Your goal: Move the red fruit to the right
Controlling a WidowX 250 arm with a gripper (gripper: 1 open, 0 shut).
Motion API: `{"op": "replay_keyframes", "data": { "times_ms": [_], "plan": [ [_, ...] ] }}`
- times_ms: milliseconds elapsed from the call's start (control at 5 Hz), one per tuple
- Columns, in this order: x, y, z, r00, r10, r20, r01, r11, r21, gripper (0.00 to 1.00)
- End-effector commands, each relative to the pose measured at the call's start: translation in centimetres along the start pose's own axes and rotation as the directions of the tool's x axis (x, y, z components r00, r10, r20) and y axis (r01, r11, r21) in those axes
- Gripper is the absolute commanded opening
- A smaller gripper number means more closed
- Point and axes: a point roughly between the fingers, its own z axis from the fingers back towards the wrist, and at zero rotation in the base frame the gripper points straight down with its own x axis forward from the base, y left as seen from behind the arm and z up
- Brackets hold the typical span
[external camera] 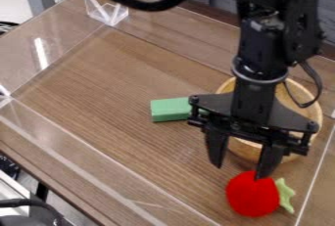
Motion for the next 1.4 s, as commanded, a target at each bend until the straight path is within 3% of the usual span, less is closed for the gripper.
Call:
{"op": "replay_keyframes", "data": {
  "times_ms": [0,200,600,1000,1200],
  "plan": [
    [0.1,0.3,0.7,0.998,-0.056,0.036,0.056,0.998,-0.019,1.00],
    [-0.1,0.4,0.6,0.993,-0.113,0.041,0.114,0.993,-0.016,1.00],
    [0.2,-1.3,3.5,0.979,-0.194,0.054,0.195,0.981,-0.011,1.00],
    [1.7,-0.8,3.4,0.963,-0.266,0.047,0.267,0.964,-0.008,1.00],
    [1.6,-0.3,3.6,0.958,-0.285,0.042,0.286,0.958,-0.013,1.00]
  ]
}}
